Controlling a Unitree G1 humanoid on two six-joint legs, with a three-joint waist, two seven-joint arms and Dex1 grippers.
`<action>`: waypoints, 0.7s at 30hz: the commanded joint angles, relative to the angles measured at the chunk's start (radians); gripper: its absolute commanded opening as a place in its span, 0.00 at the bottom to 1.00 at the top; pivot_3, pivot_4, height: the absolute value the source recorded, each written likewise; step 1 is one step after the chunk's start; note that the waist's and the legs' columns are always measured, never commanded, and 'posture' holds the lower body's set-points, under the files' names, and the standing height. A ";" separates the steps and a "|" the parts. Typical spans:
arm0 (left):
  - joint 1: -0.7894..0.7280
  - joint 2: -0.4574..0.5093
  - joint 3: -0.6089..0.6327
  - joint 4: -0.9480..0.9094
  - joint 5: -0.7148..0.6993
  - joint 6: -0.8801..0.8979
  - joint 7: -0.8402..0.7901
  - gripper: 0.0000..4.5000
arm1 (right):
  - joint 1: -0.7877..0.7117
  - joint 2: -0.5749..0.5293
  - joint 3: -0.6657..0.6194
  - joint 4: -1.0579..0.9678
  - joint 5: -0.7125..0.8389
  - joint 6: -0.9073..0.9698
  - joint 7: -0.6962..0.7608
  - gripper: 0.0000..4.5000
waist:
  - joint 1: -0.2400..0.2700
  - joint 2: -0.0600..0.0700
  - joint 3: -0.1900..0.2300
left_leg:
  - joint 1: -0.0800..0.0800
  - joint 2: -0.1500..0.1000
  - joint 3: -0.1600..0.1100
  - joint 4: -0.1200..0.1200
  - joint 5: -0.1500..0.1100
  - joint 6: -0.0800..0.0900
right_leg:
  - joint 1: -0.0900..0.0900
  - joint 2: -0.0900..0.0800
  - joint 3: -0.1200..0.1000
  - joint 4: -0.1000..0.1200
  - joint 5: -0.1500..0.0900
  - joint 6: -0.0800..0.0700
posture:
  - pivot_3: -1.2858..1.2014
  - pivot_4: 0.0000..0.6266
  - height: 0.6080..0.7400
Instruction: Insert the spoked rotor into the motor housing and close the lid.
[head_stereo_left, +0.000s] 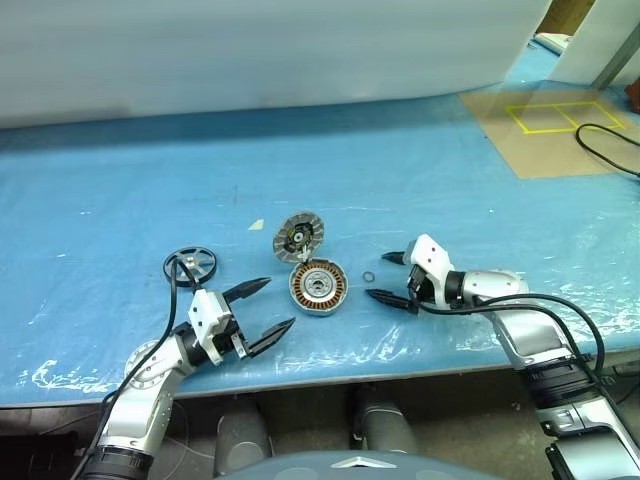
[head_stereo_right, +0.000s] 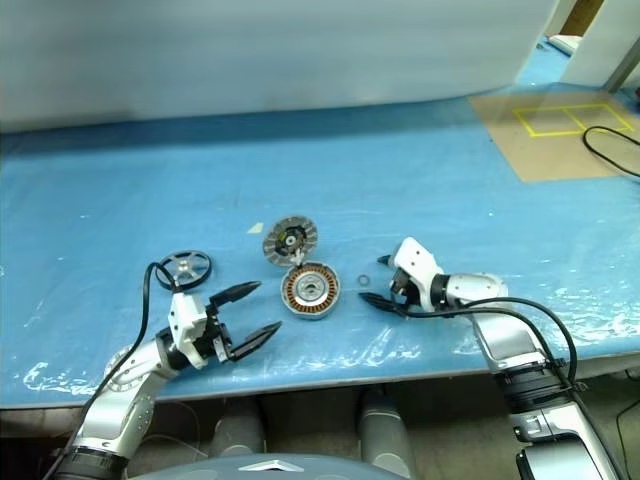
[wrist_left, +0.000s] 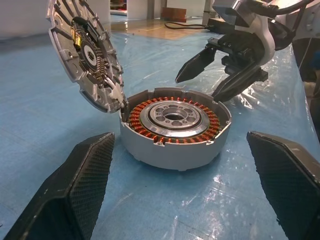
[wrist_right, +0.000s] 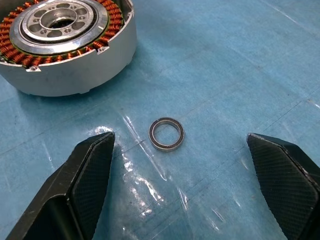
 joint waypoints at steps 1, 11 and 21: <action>0.009 0.003 -0.001 -0.039 -0.005 -0.013 0.004 1.00 | -0.001 0.005 0.008 0.002 -0.015 -0.034 -0.016 0.99 | 0.000 0.000 0.000 | 0.000 0.000 0.000 0.000 0.000 0.000 | 0.000 0.000 0.000 0.000 0.000 0.000 | 0.52 0.24 1.00; 0.016 0.010 0.000 -0.053 -0.007 -0.006 0.007 1.00 | 0.000 0.017 0.025 0.036 -0.039 -0.068 -0.050 0.99 | -0.001 0.000 0.000 | 0.000 0.000 0.000 0.000 0.000 0.000 | 0.000 0.000 0.000 0.000 0.000 0.000 | 0.52 0.24 1.00; 0.018 0.015 -0.001 -0.058 -0.006 0.002 0.008 1.00 | 0.016 0.011 0.037 0.043 -0.056 -0.094 -0.051 0.99 | -0.001 0.000 0.000 | 0.001 0.000 0.000 0.000 0.000 0.000 | 0.000 0.000 0.000 0.000 0.000 0.000 | 0.52 0.24 1.00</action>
